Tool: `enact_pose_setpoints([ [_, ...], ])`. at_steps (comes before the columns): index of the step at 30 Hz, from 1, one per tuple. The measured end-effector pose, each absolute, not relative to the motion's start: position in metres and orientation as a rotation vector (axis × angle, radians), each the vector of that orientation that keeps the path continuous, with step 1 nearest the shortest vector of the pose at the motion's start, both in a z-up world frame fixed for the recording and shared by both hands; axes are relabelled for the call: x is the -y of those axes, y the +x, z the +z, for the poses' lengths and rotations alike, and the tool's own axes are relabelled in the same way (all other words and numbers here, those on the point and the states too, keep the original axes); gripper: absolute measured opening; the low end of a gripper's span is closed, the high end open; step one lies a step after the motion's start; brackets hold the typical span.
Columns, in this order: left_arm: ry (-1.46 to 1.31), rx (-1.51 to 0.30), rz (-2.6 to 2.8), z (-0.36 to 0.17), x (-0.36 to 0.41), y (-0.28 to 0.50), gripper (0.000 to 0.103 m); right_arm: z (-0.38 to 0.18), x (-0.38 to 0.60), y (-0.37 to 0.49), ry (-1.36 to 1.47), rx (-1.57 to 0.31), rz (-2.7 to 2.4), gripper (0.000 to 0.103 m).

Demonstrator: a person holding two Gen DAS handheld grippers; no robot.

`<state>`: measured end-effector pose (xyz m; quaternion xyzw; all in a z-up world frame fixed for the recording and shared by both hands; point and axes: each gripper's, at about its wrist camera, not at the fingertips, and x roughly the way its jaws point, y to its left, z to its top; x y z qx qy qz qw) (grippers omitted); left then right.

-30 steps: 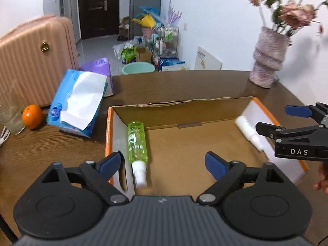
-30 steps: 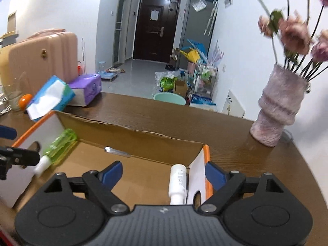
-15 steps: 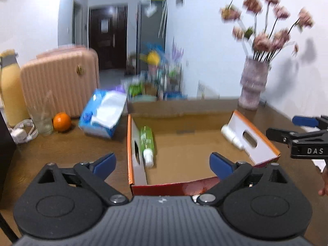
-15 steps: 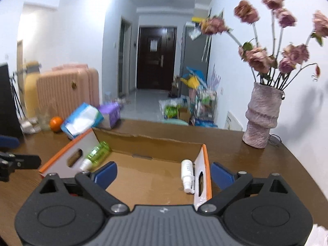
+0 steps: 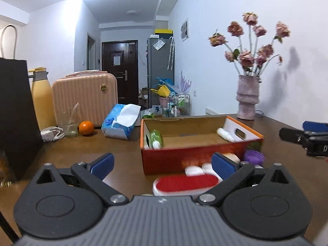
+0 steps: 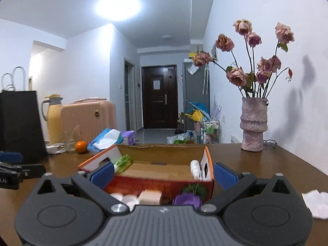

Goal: Organize rigid objects
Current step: 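Grasp the white round container with the left tool while the right tool grasps the purple cap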

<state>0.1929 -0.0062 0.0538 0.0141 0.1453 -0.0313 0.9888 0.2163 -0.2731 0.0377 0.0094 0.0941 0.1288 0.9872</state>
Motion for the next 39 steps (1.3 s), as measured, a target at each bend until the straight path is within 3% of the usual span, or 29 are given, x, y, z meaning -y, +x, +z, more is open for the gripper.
enact_pose_setpoints([
  [11,0.033,-0.459,-0.130,0.003,0.012,0.122,0.103,-0.022,0.297,0.111,0.097,-0.243,0.154,0.103],
  [24,0.014,-0.525,-0.118,-0.014,0.000,0.171,0.102,-0.024,0.291,0.135,0.083,-0.320,0.161,0.103],
  [29,0.007,-0.552,-0.081,-0.011,-0.014,0.209,0.081,-0.017,0.290,0.177,0.085,-0.373,0.132,0.099],
  [31,0.016,-0.559,-0.082,-0.011,-0.018,0.223,0.078,-0.012,0.296,0.195,0.105,-0.386,0.111,0.094],
  [39,-0.005,-0.637,-0.067,-0.024,-0.031,0.280,0.060,0.003,0.320,0.277,0.167,-0.459,0.091,0.089],
])
